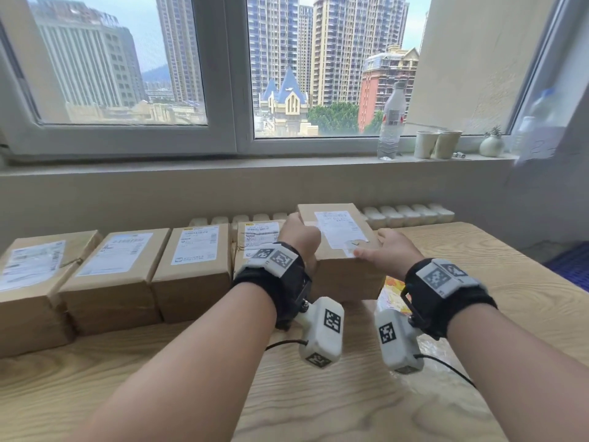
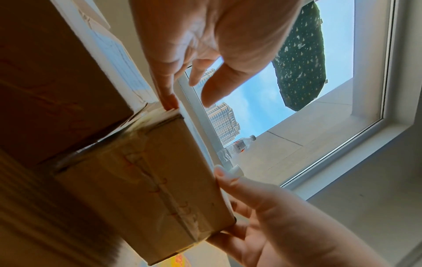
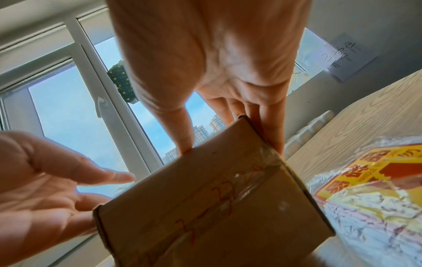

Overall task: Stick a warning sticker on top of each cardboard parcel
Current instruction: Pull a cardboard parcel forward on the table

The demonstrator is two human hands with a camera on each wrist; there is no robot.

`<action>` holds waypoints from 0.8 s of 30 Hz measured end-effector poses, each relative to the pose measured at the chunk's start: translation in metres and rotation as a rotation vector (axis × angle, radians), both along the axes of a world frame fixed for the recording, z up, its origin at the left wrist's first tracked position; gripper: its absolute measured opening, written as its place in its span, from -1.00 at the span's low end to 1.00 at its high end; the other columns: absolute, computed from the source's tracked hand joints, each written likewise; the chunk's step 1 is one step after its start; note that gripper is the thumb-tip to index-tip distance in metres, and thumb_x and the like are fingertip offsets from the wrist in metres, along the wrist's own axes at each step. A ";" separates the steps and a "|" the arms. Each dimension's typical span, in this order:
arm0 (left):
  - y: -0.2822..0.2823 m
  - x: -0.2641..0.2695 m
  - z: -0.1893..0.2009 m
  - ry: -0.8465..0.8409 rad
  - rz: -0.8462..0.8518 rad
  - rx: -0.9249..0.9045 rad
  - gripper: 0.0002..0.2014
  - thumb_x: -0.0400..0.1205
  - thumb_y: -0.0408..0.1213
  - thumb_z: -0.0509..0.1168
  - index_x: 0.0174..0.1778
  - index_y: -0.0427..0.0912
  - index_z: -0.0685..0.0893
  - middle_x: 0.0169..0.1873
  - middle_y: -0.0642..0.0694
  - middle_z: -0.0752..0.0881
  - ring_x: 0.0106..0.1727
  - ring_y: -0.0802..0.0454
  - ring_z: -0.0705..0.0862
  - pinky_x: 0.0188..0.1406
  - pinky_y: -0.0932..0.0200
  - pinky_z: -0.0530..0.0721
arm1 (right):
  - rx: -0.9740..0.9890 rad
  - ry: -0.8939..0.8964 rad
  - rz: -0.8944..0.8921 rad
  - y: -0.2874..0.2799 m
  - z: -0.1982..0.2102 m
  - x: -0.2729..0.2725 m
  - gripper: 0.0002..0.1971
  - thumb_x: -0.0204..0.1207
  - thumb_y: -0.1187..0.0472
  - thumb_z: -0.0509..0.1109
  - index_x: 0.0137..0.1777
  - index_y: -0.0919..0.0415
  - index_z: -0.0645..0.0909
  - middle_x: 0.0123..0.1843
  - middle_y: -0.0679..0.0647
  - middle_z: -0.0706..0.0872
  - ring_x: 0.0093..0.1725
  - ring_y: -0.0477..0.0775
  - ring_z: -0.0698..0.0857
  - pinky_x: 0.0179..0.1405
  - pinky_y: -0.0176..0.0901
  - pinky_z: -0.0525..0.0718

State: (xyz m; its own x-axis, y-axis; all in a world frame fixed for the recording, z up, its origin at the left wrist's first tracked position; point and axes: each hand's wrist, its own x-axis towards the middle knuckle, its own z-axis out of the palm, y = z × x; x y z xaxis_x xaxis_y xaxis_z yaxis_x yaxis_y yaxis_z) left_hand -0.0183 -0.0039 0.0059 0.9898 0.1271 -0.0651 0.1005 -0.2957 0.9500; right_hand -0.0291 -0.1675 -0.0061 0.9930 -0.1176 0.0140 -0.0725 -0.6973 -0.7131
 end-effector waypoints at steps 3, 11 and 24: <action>0.005 -0.015 0.012 -0.022 0.009 -0.136 -0.41 0.54 -0.64 0.20 0.53 -0.40 0.30 -0.08 -0.10 0.60 0.18 -0.20 0.64 0.18 -0.02 0.63 | 0.144 -0.061 0.010 -0.005 0.009 -0.016 -0.58 0.39 0.18 0.58 0.21 0.20 0.56 0.13 0.02 0.70 0.04 0.06 0.69 -0.15 -0.17 0.67; 0.034 -0.072 0.029 0.057 -0.001 -0.373 -0.72 0.52 -0.41 0.46 -0.15 -0.07 0.46 0.06 -0.19 0.66 -0.11 0.02 0.62 -0.18 0.20 0.66 | 0.325 -0.074 0.183 -0.003 0.034 -0.072 -0.53 0.23 0.45 0.65 0.12 0.16 0.66 0.00 0.05 0.80 0.04 0.09 0.78 0.24 0.06 0.69; 0.155 -0.163 -0.025 -0.103 0.022 -0.039 -0.02 0.23 -0.62 0.58 0.53 0.05 0.38 0.23 0.00 0.70 0.13 0.09 0.72 -0.08 0.15 0.76 | 0.292 -0.036 0.318 0.101 -0.009 -0.123 -0.41 0.33 0.49 0.54 0.35 0.15 0.53 -0.11 0.07 0.68 -0.01 0.10 0.74 0.04 0.03 0.76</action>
State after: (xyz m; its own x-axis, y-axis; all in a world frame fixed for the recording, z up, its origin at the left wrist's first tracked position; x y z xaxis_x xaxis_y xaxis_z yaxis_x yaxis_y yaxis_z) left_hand -0.1817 0.1509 -0.0189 0.9884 0.1484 0.0312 0.0081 -0.2571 0.9664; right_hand -0.1518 -0.0667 -0.0155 0.9799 0.1900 0.0605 0.1416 -0.4498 -0.8818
